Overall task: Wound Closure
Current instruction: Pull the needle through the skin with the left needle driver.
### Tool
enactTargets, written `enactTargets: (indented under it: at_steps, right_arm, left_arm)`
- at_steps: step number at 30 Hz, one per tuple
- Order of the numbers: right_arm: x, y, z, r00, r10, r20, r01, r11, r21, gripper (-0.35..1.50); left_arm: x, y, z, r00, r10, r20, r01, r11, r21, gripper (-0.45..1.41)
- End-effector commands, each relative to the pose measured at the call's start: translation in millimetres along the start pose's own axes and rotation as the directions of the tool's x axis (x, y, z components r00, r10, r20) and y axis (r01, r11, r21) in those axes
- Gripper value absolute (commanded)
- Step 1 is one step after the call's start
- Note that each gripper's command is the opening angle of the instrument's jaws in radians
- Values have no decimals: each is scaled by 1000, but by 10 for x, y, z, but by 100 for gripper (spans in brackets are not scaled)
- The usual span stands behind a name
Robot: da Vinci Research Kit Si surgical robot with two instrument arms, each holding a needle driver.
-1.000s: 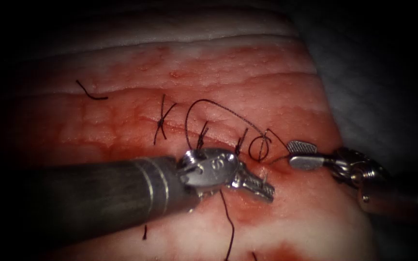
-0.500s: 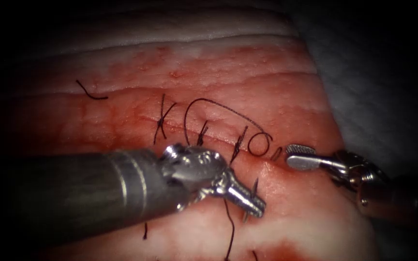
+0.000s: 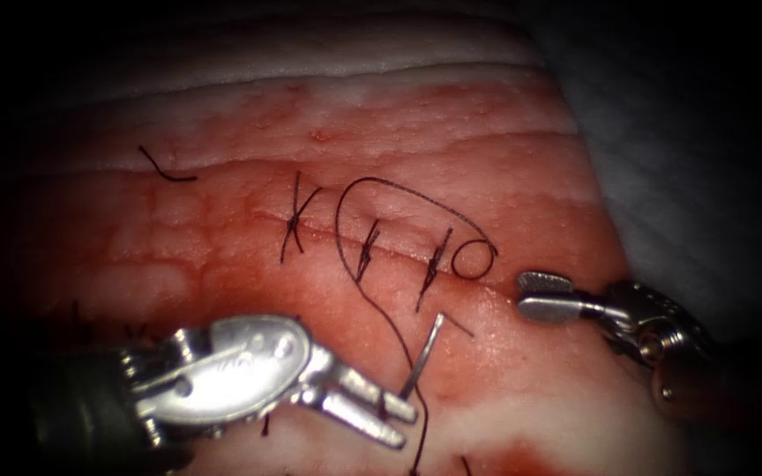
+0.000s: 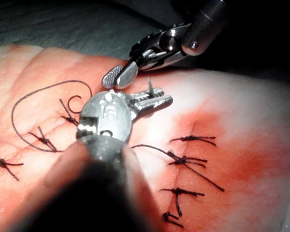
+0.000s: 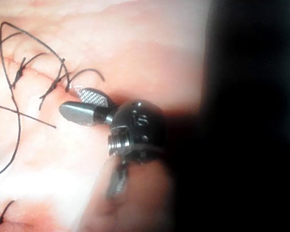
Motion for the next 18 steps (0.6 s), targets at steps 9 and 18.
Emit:
enactTargets:
  at_steps: [9, 18]
  right_arm:
    - [-29, -31, 38, 947, -303, 105, 303, 953, 16, 96]
    - [-47, -7, 48, 888, -415, 197, 435, 898, -65, 98]
  left_arm:
    - [20, 17, -6, 997, 77, 22, -78, 996, 53, -45]
    - [29, 34, -11, 995, 96, 27, -98, 994, 56, -45]
